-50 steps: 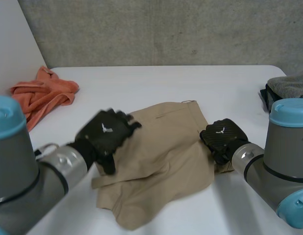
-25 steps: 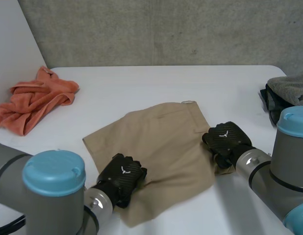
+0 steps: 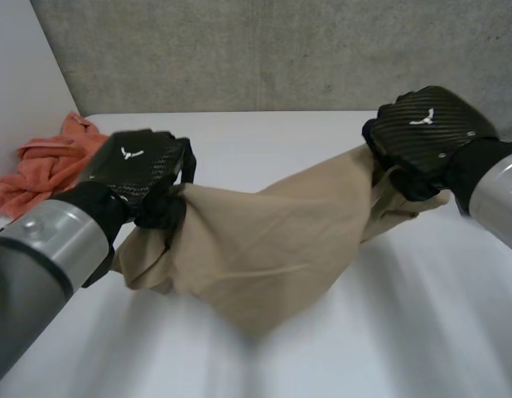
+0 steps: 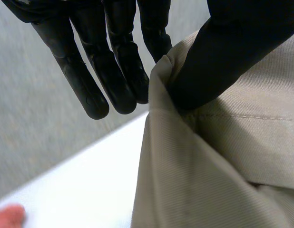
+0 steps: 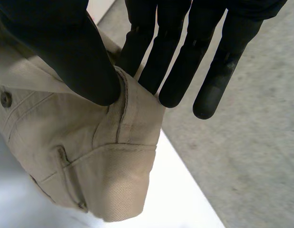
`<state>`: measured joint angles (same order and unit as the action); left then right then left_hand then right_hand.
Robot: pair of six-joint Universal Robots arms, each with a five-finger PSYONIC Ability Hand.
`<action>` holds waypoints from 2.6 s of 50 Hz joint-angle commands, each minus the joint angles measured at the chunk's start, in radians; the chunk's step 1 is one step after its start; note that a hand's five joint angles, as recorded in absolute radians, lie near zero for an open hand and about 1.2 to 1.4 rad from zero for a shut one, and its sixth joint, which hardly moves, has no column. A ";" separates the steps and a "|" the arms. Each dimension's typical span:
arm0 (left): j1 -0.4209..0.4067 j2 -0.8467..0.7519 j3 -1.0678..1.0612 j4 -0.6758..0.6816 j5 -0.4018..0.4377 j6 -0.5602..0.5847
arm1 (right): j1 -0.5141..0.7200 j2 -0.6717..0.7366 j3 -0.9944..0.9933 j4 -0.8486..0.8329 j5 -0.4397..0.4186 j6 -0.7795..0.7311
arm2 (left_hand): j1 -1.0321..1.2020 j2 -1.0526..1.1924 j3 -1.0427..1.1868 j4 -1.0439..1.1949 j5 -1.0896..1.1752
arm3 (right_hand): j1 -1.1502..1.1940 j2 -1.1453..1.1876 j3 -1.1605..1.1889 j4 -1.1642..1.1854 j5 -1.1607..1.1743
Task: Fold the laundry.
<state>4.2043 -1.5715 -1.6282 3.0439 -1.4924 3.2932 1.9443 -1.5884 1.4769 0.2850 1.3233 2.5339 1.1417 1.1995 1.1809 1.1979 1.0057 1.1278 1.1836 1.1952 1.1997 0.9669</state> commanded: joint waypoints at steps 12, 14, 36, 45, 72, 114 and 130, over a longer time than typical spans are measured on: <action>0.115 -0.623 0.504 0.110 0.060 0.028 | 0.177 0.500 -0.116 -0.386 0.097 0.080 | 0.255 0.197 0.215 0.198 0.216 | 0.269 0.213 0.201 0.197 0.255; 0.122 -0.669 0.551 0.107 0.049 0.048 | 0.197 0.537 -0.121 -0.417 0.103 0.091 | 0.255 0.197 0.215 0.198 0.216 | 0.269 0.213 0.201 0.197 0.255; 0.057 -0.314 0.266 0.027 -0.178 0.149 | 0.154 0.355 -0.129 -0.290 0.217 0.284 | -0.967 -1.025 -1.006 -1.023 -1.006 | -0.921 -0.977 -0.988 -0.993 -0.935; -0.104 -0.150 -0.004 0.035 -0.149 0.079 | 0.053 0.367 -0.274 -0.012 0.111 0.307 | -0.967 -1.024 -1.006 -1.023 -1.005 | -0.939 -0.994 -1.006 -1.010 -0.952; -0.199 -0.593 0.171 0.131 -0.425 -0.132 | 0.074 0.900 -0.705 0.178 0.122 0.315 | -0.465 -0.523 -0.504 -0.521 -0.504 | -0.646 -0.702 -0.713 -0.718 -0.659; 0.174 -0.547 0.562 -0.363 -0.025 0.074 | 0.084 0.467 -0.131 -0.158 0.174 -0.363 | 0.255 0.197 0.215 0.198 0.216 | 0.269 0.213 0.201 0.197 0.255; 0.201 -0.513 0.849 0.461 0.060 0.094 | 0.113 0.567 -0.560 -0.940 0.335 0.111 | 0.255 0.197 0.215 0.198 0.216 | 0.269 0.213 0.201 0.197 0.255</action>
<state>4.3994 -2.1651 -0.7319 3.2414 -1.4783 3.4474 2.0549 -0.9862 0.9413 -0.3371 1.6699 2.4836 1.1496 1.1958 1.1901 1.1995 1.0017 1.1006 1.1751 1.1907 1.1999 0.9916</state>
